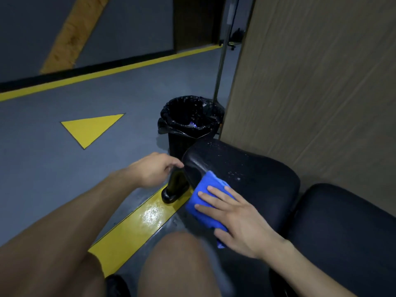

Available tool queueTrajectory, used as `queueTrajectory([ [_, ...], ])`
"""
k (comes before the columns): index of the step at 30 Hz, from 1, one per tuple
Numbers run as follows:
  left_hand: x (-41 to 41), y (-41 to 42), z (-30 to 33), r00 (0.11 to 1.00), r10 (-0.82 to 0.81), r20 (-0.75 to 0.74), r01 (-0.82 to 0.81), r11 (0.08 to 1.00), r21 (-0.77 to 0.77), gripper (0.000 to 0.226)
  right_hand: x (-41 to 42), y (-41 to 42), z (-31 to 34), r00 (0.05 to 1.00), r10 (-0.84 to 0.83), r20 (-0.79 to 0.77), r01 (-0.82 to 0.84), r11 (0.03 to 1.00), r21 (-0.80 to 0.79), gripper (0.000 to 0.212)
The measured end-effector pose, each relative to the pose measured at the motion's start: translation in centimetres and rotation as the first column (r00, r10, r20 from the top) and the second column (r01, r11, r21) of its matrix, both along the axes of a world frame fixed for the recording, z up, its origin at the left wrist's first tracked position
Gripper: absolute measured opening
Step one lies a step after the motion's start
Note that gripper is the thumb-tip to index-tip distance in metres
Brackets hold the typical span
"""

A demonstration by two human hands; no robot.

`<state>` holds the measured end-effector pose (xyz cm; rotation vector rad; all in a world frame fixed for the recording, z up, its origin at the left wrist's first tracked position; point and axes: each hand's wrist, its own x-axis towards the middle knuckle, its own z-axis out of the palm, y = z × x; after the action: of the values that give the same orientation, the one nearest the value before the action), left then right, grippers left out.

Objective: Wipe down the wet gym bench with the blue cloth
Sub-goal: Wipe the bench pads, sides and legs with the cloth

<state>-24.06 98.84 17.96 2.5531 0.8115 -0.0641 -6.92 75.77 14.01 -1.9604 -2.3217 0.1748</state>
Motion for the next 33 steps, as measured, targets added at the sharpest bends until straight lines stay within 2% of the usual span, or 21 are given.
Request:
queueTrajectory([
  [4,1.1,-2.4,0.7,0.996,-0.066,-0.065,0.065,0.998,-0.010,0.055,2.5,-3.9,0.3,0.970,-0.189,-0.154,0.196,0.980,0.034,0.068],
  [7,2.1,-3.5,1.1,0.992,-0.099,-0.082,0.098,0.995,-0.016,0.056,2.4,-4.9,0.1,0.961,-0.260,-0.097,0.266,0.962,0.062,0.070],
  [10,2.8,-3.8,0.9,0.986,-0.132,-0.099,0.132,0.991,-0.009,0.054,1.4,-4.5,0.2,0.991,-0.131,-0.018,0.131,0.991,0.038,0.073],
  [13,2.9,-3.1,-0.2,0.989,-0.132,-0.065,0.133,0.991,0.009,0.052,2.0,-3.6,0.4,0.999,0.007,-0.047,-0.006,1.000,0.025,0.071],
  [15,2.7,-2.6,-1.5,0.991,-0.131,0.021,0.130,0.990,0.053,0.051,4.2,-2.2,0.5,0.996,0.030,-0.090,-0.030,1.000,-0.003,0.068],
  [17,2.2,-1.7,-3.2,0.978,-0.159,0.134,0.147,0.985,0.092,0.052,8.1,0.3,0.2,0.990,-0.088,-0.109,0.088,0.996,0.001,0.068],
  [18,1.9,-1.2,-3.9,0.969,-0.174,0.177,0.157,0.982,0.106,0.053,10.6,1.8,0.1,0.969,-0.219,-0.115,0.222,0.975,0.008,0.068],
  [20,1.7,-0.4,-4.5,0.954,-0.195,0.227,0.173,0.978,0.115,0.055,15.6,4.7,0.2,0.835,-0.541,-0.099,0.540,0.841,-0.042,0.066],
  [22,1.7,0.3,-4.4,0.943,-0.204,0.264,0.187,0.978,0.091,0.056,16.8,6.7,0.1,0.728,-0.685,-0.027,0.682,0.728,-0.072,0.067],
  [23,1.8,0.6,-4.3,0.938,-0.206,0.278,0.190,0.978,0.084,0.055,15.5,7.2,-0.1,0.730,-0.683,0.020,0.683,0.730,-0.038,0.074],
  [24,2.2,0.9,-4.1,0.935,-0.204,0.290,0.190,0.979,0.075,0.055,13.2,7.1,-0.1,0.771,-0.635,0.045,0.635,0.772,0.009,0.080],
  [27,3.7,2.6,-3.4,0.948,-0.164,0.271,0.168,0.986,0.007,0.055,5.7,4.7,-0.5,0.949,-0.316,-0.012,0.316,0.946,0.064,0.072],
  [29,4.4,3.3,-3.0,0.955,-0.142,0.261,0.158,0.987,-0.042,0.054,6.4,4.5,-0.3,0.980,-0.186,-0.069,0.187,0.982,0.015,0.068],
  [31,4.7,3.5,-2.8,0.956,-0.143,0.257,0.166,0.984,-0.068,0.054,10.1,6.6,-0.3,0.959,-0.279,-0.054,0.281,0.959,0.032,0.068],
  [33,4.7,3.4,-2.7,0.955,-0.151,0.256,0.175,0.982,-0.073,0.054,13.4,9.6,0.3,0.849,-0.524,-0.075,0.526,0.850,0.016,0.069],
])
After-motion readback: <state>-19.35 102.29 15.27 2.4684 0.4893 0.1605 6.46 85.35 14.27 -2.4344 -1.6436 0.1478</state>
